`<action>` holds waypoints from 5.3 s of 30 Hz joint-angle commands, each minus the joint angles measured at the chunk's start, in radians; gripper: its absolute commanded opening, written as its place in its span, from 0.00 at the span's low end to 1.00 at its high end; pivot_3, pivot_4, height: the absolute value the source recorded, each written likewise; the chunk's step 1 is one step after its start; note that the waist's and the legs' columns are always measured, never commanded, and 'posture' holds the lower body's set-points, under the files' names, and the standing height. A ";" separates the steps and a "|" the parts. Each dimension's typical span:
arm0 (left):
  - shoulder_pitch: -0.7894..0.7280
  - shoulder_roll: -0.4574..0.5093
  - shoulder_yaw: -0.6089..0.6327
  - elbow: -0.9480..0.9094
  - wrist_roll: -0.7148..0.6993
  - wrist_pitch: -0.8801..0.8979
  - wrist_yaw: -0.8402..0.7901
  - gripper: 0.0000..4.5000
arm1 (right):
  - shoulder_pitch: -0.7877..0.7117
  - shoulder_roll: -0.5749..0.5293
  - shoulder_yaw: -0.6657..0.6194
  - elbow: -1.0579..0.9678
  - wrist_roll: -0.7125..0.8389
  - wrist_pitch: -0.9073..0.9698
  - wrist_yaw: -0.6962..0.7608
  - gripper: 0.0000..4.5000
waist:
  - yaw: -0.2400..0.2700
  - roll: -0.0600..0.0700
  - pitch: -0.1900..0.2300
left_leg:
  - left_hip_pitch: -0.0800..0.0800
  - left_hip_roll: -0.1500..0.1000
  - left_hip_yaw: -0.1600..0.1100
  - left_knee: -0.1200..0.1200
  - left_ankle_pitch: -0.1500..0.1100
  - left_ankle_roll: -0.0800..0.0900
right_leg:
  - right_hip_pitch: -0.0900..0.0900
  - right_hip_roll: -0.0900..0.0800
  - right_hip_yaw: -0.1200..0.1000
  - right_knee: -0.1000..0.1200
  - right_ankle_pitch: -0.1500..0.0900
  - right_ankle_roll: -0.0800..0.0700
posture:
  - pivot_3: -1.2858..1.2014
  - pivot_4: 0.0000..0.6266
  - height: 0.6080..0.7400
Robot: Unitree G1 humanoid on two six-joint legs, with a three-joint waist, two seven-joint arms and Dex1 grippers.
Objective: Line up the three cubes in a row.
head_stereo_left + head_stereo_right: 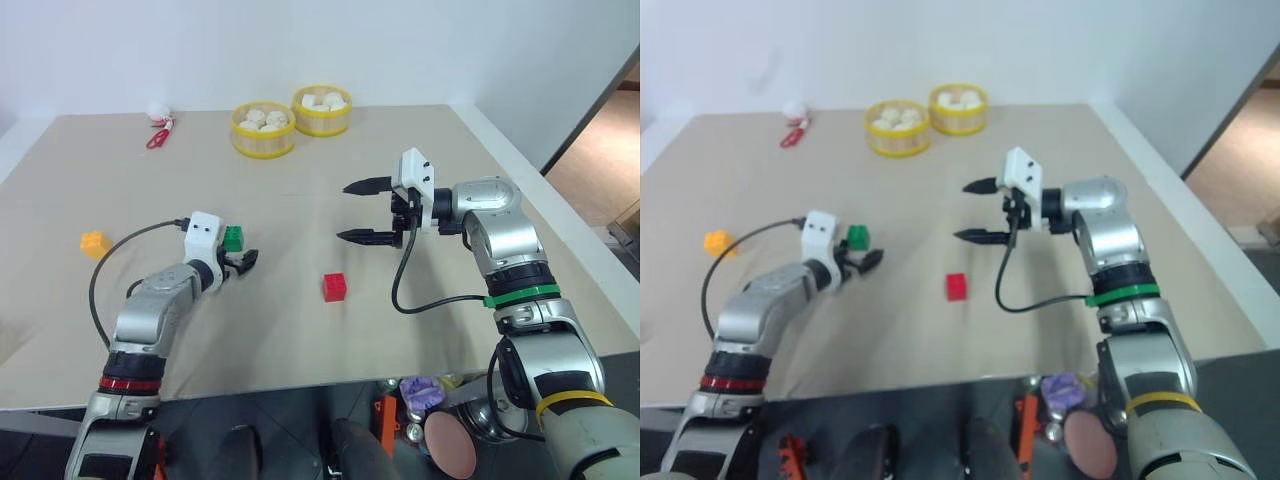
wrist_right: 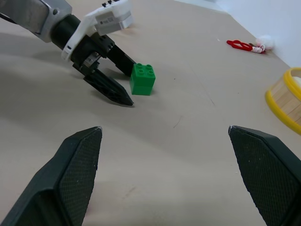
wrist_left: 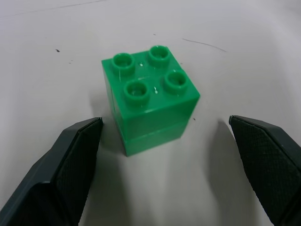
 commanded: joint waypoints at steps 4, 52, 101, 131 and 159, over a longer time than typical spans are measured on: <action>-0.033 -0.028 0.037 0.051 0.040 0.010 0.088 1.00 | 0.003 -0.001 -0.017 -0.030 0.018 -0.007 -0.015 0.99 | -0.002 0.000 0.000 | 0.001 0.000 0.000 0.000 0.002 0.001 | 0.000 0.000 0.000 0.000 0.001 -0.003 | 0.52 0.24 1.00; 0.067 0.360 -0.144 0.088 -0.069 -0.428 -0.944 0.30 | 0.309 -0.210 -0.034 -0.622 0.260 0.348 0.116 1.00 | -0.013 0.000 0.000 | -0.001 -0.002 0.000 -0.004 -0.003 -0.007 | -0.003 0.000 0.003 -0.002 -0.010 -0.005 | 0.52 0.24 1.00; -0.182 0.154 -0.248 0.494 0.125 -0.770 -1.138 0.30 | 0.324 -0.232 -0.019 -0.643 0.263 0.353 0.047 1.00 | 0.000 0.000 0.000 | -0.004 -0.004 0.001 0.004 -0.004 -0.005 | -0.001 0.000 0.007 -0.001 -0.007 -0.001 | 0.52 0.24 1.00; -0.057 0.276 -0.218 0.330 0.094 -0.663 -1.133 0.99 | 0.291 -0.229 -0.017 -0.597 0.249 0.331 0.059 1.00 | -0.025 0.000 0.000 | -0.001 -0.002 0.006 0.003 -0.012 0.007 | -0.002 0.003 0.012 -0.001 -0.007 0.004 | 0.52 0.24 1.00; 0.498 0.136 0.467 -0.501 -0.246 -0.044 -0.127 0.99 | 0.145 -0.050 -0.016 -0.508 0.259 0.323 -0.061 1.00 | -0.031 -0.001 0.000 | 0.005 0.004 0.013 0.004 -0.017 0.007 | -0.003 0.006 0.019 0.005 -0.012 0.001 | 0.52 0.24 1.00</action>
